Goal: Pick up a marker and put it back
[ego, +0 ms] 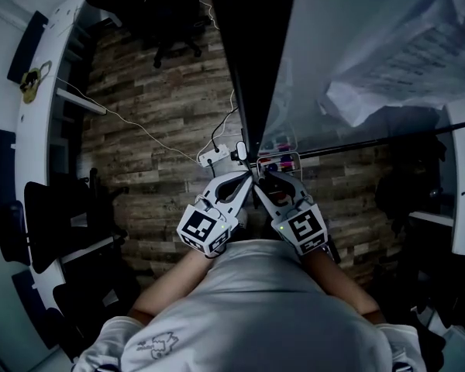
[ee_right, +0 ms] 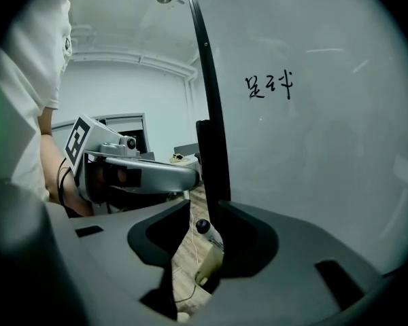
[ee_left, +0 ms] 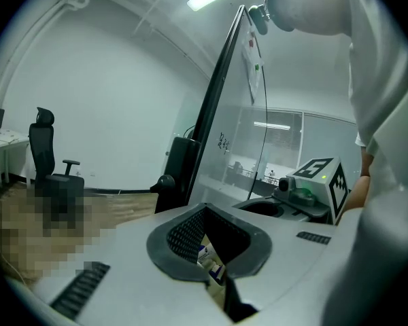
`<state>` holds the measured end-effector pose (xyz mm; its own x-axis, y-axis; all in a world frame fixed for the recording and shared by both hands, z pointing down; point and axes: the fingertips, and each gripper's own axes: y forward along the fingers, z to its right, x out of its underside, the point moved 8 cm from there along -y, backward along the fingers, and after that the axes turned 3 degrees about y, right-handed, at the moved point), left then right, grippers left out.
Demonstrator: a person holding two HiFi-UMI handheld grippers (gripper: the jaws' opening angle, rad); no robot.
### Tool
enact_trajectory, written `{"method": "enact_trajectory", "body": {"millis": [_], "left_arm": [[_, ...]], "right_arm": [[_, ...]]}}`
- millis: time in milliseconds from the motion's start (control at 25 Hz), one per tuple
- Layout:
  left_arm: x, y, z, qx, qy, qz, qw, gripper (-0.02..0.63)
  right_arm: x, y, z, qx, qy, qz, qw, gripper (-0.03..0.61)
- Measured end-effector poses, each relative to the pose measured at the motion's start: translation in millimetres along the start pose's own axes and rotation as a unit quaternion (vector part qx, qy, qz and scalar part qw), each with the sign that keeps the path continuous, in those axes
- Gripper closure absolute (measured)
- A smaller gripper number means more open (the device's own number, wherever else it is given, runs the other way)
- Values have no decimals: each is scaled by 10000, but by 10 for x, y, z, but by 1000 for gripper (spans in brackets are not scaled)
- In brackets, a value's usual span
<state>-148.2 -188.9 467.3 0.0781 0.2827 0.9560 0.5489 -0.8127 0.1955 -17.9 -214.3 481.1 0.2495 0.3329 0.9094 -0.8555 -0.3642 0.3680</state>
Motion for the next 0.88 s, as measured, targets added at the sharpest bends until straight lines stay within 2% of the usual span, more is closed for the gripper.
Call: {"method": "enact_trajectory", "body": {"millis": [440, 600, 880], "left_arm": [[13, -38, -37, -33, -59, -76, 9999, 609], [14, -62, -37, -42, -60, -73, 9999, 609], [33, -89, -29, -68, -62, -72, 9999, 609]], "right_arm": [[123, 101, 53, 244, 5, -295, 9993, 446], [147, 116, 76, 349, 159, -371, 9986, 446], [147, 104, 143, 700, 43, -391, 9968, 479]]}}
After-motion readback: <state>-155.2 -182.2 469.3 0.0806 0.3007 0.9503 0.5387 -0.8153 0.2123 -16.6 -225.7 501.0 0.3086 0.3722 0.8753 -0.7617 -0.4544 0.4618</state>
